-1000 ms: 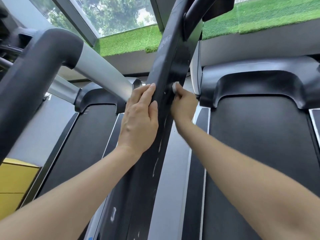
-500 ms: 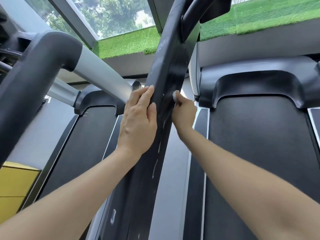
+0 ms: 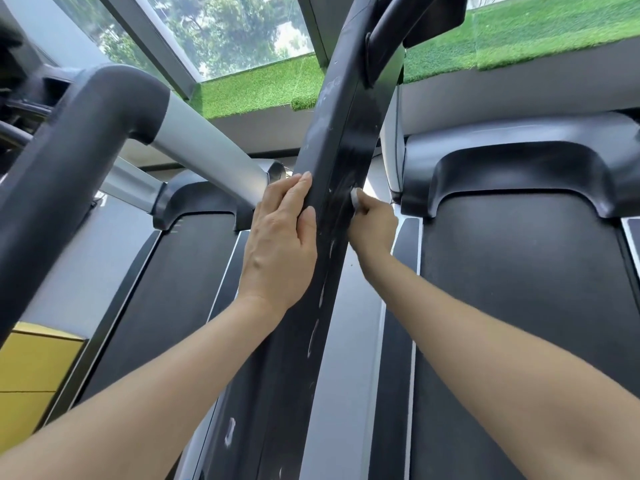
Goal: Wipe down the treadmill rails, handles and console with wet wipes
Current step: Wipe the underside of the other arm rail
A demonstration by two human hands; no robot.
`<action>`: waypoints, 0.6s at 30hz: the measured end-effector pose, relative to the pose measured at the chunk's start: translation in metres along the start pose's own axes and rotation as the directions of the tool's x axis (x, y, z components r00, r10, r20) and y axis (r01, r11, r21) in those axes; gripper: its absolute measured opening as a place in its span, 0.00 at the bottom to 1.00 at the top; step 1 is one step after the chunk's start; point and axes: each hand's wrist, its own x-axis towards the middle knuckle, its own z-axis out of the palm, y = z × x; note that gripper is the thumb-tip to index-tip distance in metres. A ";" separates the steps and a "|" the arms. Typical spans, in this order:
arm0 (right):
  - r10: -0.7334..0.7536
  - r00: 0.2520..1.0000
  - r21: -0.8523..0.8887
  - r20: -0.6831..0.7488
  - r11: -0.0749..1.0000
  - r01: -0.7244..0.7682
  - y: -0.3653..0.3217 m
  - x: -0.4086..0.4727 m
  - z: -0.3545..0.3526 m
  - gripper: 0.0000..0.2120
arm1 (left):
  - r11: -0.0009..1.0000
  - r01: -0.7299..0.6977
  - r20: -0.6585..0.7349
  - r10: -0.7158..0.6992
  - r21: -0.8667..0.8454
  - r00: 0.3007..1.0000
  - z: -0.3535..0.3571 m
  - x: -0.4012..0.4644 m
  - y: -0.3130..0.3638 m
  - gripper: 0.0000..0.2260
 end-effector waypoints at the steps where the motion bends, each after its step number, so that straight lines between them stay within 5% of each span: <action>1: -0.012 1.000 0.013 -0.008 1.000 0.012 -0.004 -0.002 0.000 0.15 | 1.000 -0.002 -0.001 0.002 -0.001 1.000 0.000 0.000 0.000 0.18; 7: -0.201 0.977 0.241 0.072 0.954 0.179 -0.011 -0.103 -0.023 0.15 | 1.000 -0.016 -0.024 0.016 -0.014 1.000 0.001 0.001 -0.003 0.18; 13: -0.120 0.992 0.051 -0.026 0.991 0.121 -0.028 -0.017 -0.009 0.14 | 1.000 -0.015 -0.026 0.014 -0.018 1.000 0.001 0.001 -0.003 0.18; 18: -0.285 0.957 0.226 -0.050 0.930 0.289 -0.037 -0.052 -0.013 0.15 | 1.000 -0.022 -0.030 0.021 -0.019 0.999 0.002 0.002 -0.004 0.18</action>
